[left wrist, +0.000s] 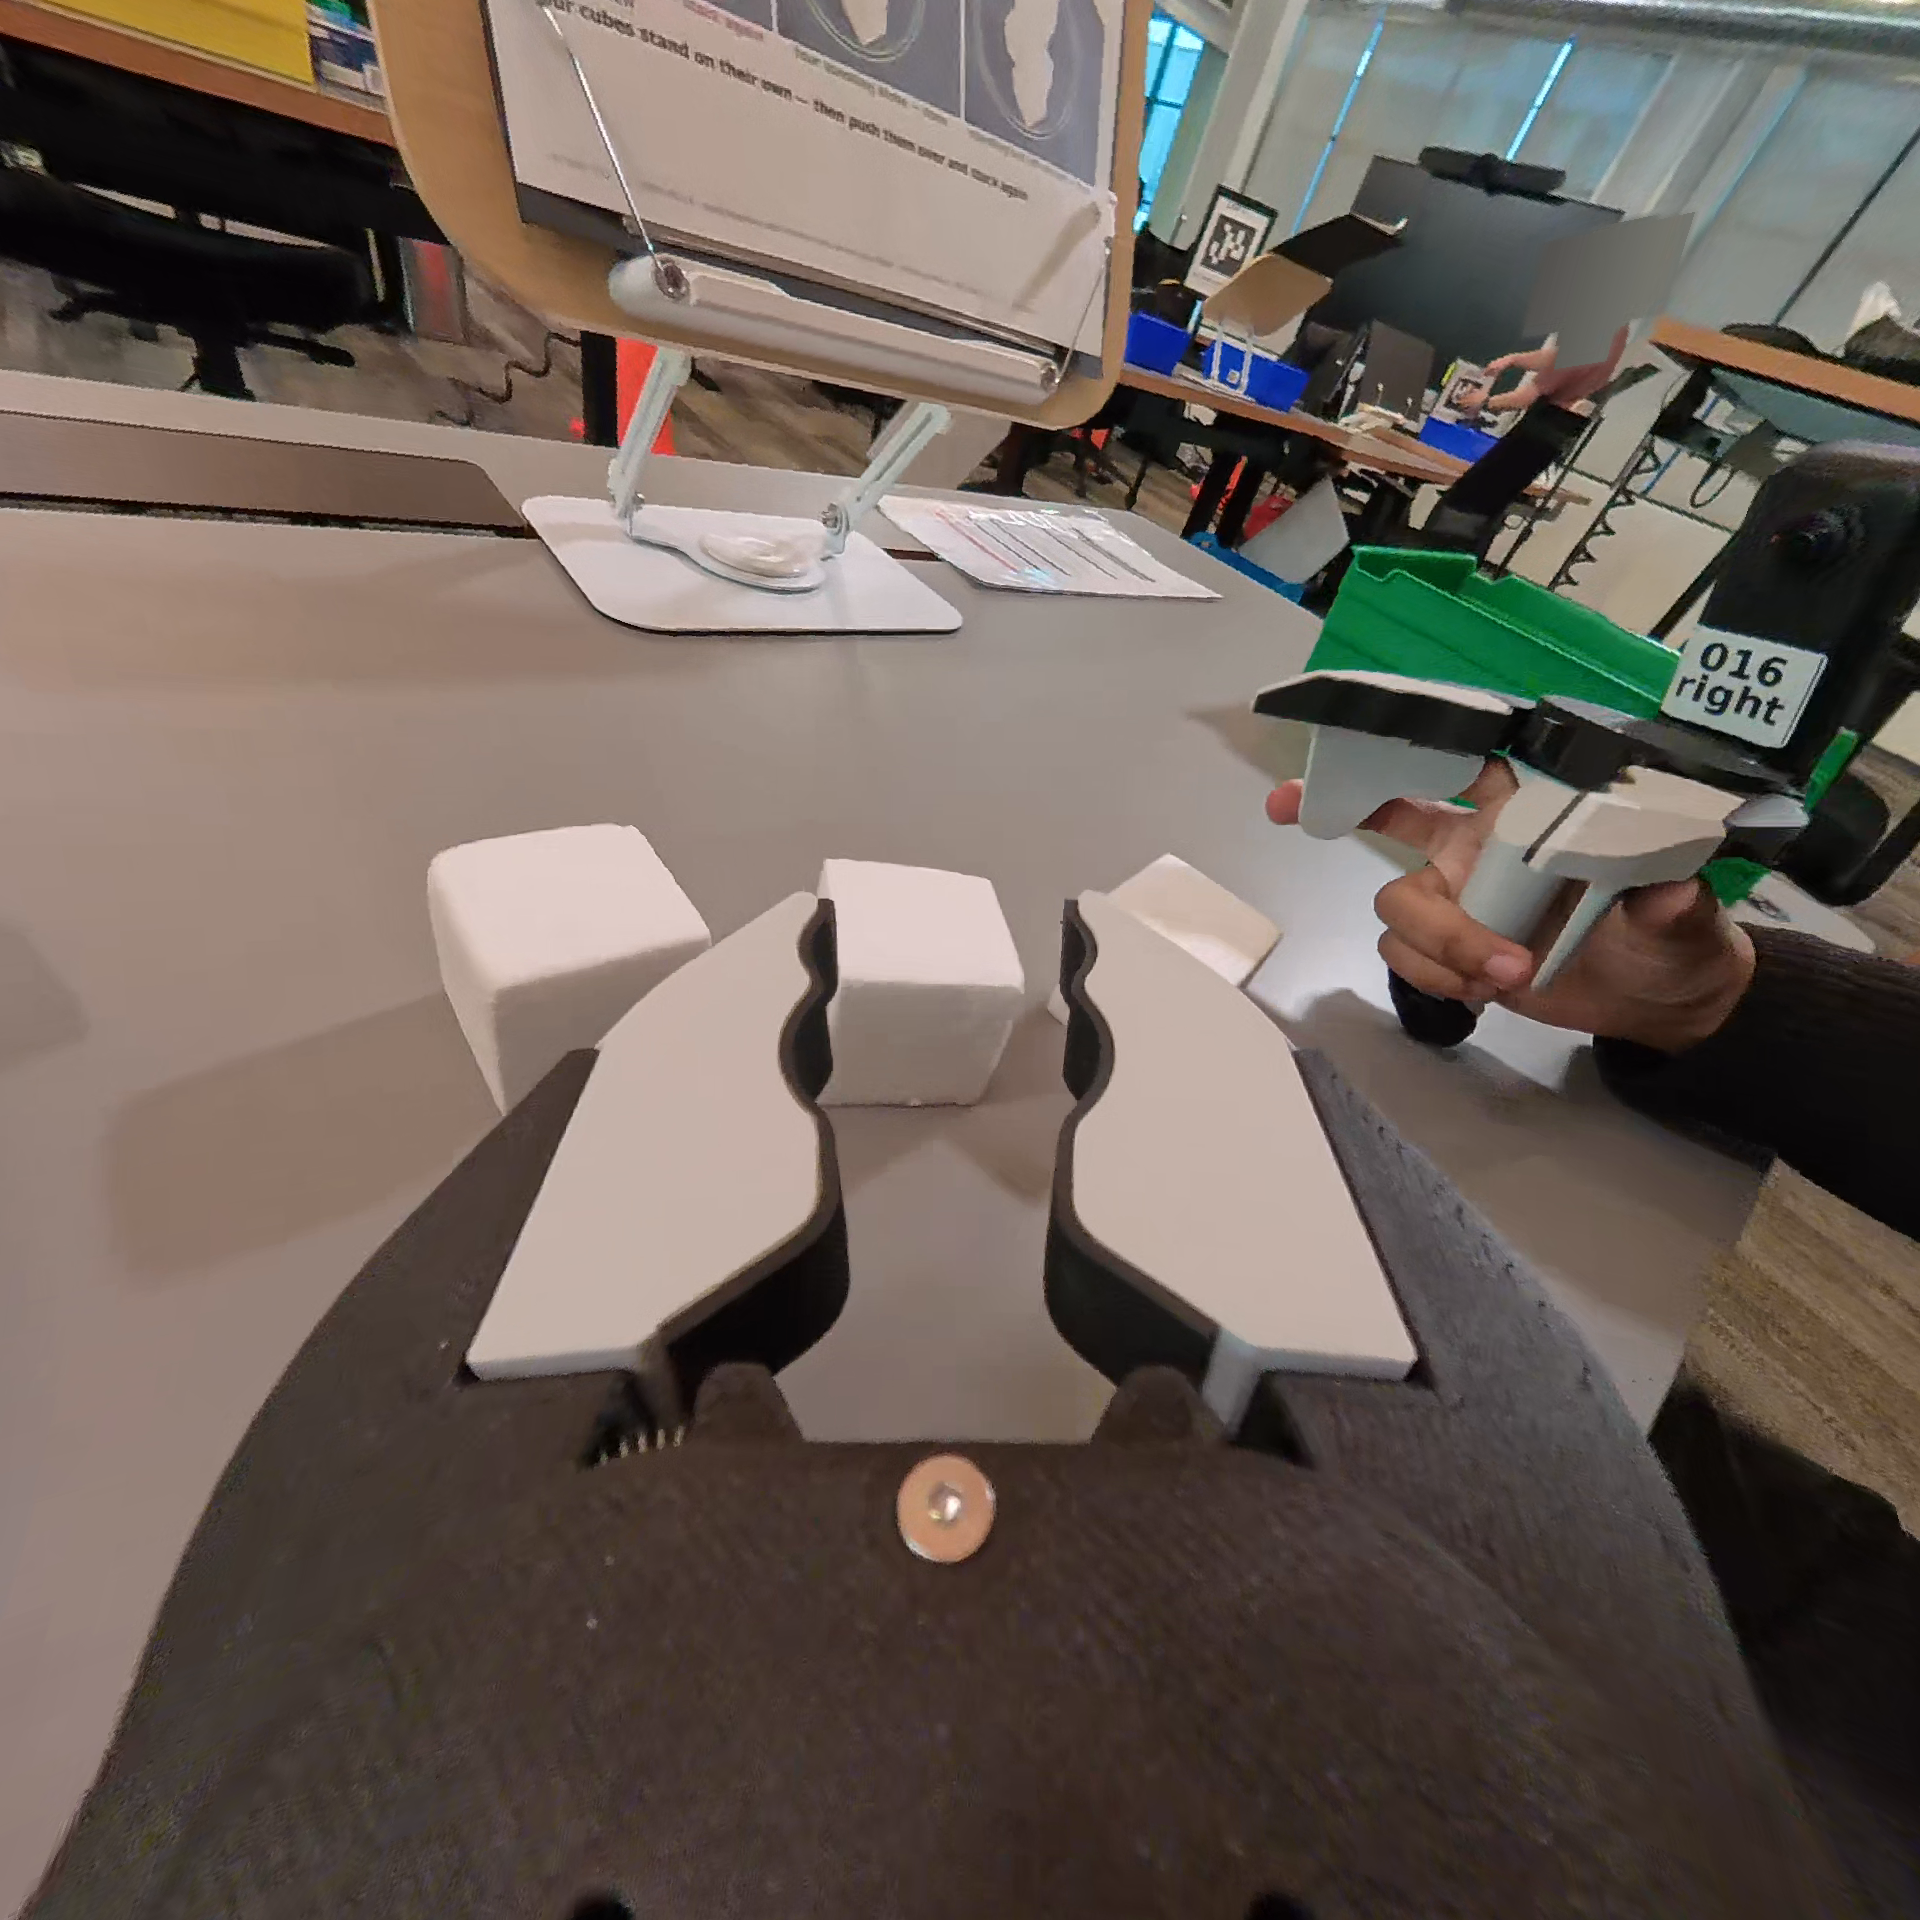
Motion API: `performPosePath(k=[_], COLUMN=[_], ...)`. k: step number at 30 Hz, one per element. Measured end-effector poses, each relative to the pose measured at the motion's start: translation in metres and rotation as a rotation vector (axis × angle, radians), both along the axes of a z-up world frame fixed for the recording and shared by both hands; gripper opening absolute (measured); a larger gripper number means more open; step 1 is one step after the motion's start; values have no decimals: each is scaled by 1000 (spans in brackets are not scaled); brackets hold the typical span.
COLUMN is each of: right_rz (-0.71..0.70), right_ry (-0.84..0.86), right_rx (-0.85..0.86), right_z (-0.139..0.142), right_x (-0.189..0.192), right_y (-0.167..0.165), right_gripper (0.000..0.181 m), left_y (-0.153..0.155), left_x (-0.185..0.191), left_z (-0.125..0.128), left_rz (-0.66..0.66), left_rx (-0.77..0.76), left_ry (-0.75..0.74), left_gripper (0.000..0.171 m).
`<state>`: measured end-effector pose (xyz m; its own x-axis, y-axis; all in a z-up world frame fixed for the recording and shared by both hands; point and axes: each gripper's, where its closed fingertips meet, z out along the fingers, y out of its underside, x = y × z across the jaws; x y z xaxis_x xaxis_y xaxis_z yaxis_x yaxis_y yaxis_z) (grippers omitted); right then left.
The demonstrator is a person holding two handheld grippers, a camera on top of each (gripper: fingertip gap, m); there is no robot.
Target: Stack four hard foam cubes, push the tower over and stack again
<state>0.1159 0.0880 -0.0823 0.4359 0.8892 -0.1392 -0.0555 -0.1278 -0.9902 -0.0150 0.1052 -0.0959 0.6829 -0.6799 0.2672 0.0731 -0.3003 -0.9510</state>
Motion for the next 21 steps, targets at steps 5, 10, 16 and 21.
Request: performPosePath(k=[5, 10, 16, 21], right_rz=[78, 123, 76, 42], right_ry=[-91, -229, -331, -410], right_rx=[-12, 1, 43, 12], right_z=[-11, -26, -36, -47], right_x=[-13, -21, -22, -18], right_y=[7, 0, -1, 7], right_gripper=[98, 90, 87, 87], left_y=[8, 2, -1, 4], left_x=[11, 14, 15, 10], left_z=[-6, -4, -4, -1], left_rz=[-35, -46, -41, 3], left_rx=[13, 9, -22, 18], left_ry=[68, 57, 34, 50], left_gripper=[44, 43, 43, 35])
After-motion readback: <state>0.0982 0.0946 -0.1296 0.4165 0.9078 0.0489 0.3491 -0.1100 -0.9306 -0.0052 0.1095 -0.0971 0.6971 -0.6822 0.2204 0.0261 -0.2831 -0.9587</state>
